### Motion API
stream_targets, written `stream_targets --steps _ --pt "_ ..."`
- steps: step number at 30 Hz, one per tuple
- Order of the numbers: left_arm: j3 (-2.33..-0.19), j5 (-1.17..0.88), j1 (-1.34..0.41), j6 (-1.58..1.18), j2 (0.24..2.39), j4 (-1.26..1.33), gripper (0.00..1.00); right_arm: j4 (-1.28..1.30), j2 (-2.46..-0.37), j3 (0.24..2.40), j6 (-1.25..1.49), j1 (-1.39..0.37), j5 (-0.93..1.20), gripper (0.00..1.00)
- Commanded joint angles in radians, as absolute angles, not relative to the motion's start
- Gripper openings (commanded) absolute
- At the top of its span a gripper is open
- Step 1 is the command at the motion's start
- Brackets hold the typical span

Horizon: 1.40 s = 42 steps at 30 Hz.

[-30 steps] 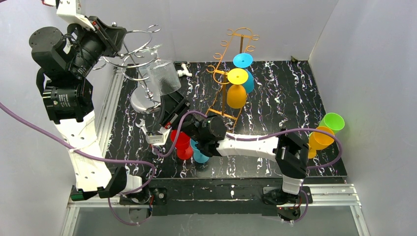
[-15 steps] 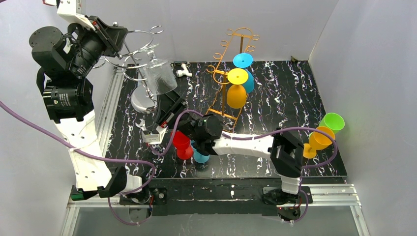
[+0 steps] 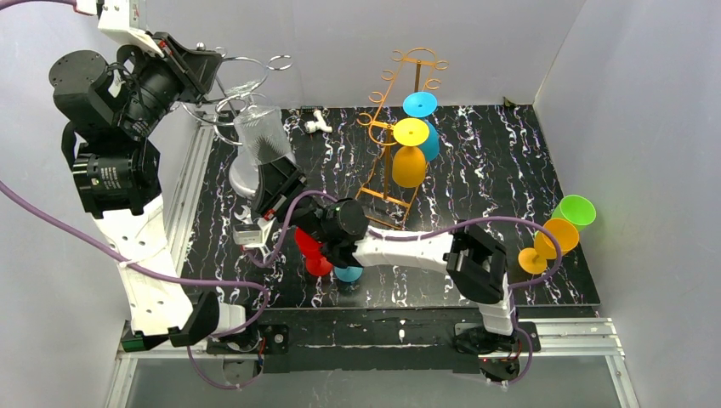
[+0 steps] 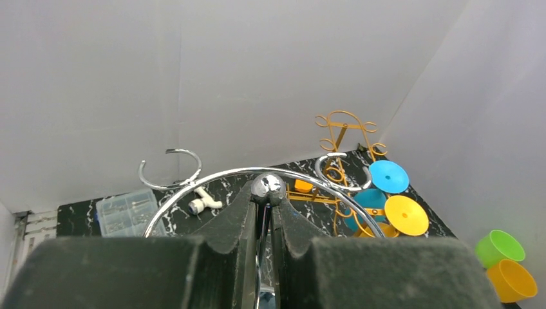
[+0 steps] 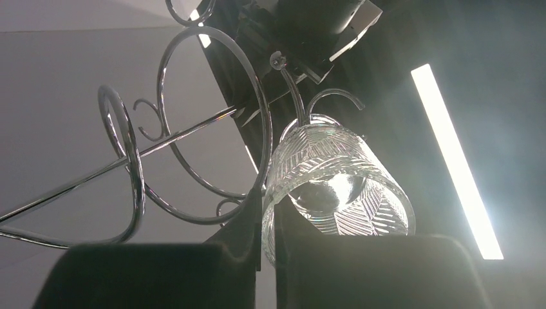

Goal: Place the wine glass upside down on the wine glass rack

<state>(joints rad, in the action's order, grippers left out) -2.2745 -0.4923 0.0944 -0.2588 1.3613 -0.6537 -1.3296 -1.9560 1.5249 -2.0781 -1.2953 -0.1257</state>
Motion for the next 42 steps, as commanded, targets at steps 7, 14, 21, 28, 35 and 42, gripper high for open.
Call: stream_targets --steps 7,14,21,28,35,42 --pt "-2.246 -0.436 0.089 -0.223 1.254 -0.497 0.0 -1.384 -1.936 1.691 -2.167 -1.293 -0.138 0.01" --pt "-2.258 -0.419 0.09 -0.21 1.26 -0.499 0.0 -1.413 -1.904 1.628 -2.207 -1.331 -0.114 0.01" --pt "-2.26 -0.419 0.089 -0.205 1.26 -0.499 0.0 -1.454 -1.818 1.524 -2.219 -1.309 -0.176 0.01" --pt "-2.3 -0.422 0.09 -0.222 1.28 -0.499 0.0 -1.452 -1.738 1.43 -2.223 -1.278 -0.194 0.01" --pt "-2.303 -0.41 0.09 -0.215 1.291 -0.5 0.0 -1.47 -1.748 1.395 -2.235 -1.315 -0.168 0.01" --pt "-2.282 -0.392 0.09 -0.191 1.297 -0.5 0.0 -1.466 -1.747 1.411 -2.255 -1.367 -0.151 0.01"
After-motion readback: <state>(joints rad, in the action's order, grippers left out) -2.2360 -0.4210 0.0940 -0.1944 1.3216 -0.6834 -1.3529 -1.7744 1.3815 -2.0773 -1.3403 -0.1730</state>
